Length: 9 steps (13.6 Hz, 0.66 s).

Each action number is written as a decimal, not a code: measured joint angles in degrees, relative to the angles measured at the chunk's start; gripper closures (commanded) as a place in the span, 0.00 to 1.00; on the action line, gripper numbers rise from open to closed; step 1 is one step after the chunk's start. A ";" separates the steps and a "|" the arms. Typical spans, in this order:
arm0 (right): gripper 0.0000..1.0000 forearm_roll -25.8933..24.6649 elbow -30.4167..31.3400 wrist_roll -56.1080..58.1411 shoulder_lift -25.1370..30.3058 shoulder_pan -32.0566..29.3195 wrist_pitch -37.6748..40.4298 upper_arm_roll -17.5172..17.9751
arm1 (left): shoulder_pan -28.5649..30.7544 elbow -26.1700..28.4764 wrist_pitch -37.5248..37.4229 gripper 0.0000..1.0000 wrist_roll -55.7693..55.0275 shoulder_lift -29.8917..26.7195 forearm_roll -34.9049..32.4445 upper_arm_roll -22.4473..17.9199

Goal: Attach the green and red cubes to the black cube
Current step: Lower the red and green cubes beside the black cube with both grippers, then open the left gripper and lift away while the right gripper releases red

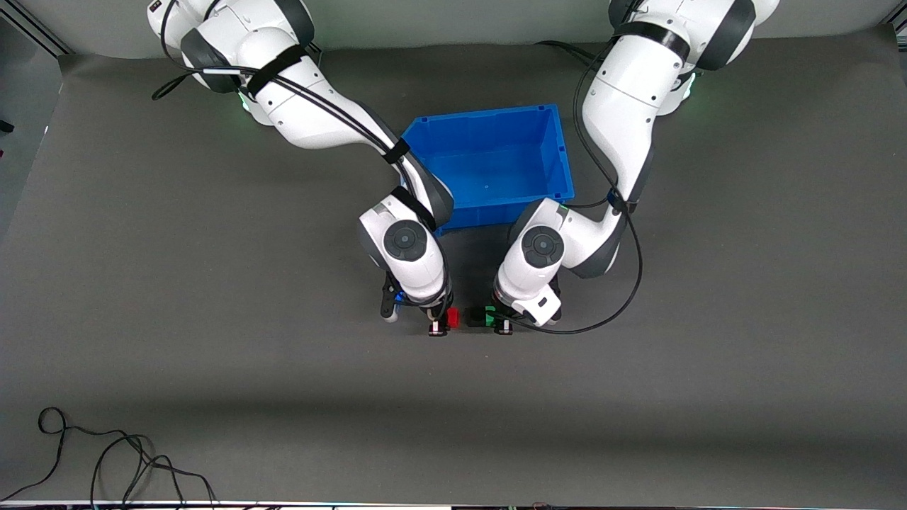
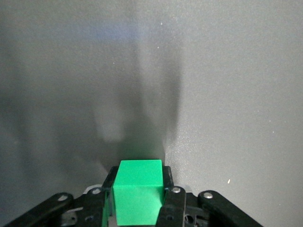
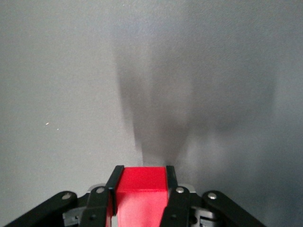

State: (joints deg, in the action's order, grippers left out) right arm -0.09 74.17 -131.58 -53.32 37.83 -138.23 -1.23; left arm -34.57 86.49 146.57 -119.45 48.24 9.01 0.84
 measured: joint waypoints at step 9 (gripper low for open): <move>1.00 -2.37 -1.12 0.20 -2.94 0.65 -1.37 0.15 | -0.05 -0.03 0.07 0.69 -2.29 0.00 0.00 -0.03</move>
State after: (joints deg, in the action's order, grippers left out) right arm -2.46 73.05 -131.39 -56.26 38.48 -139.60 -1.08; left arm -34.62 86.46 146.64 -121.74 48.24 9.01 0.82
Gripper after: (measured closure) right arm 0.608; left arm 0.630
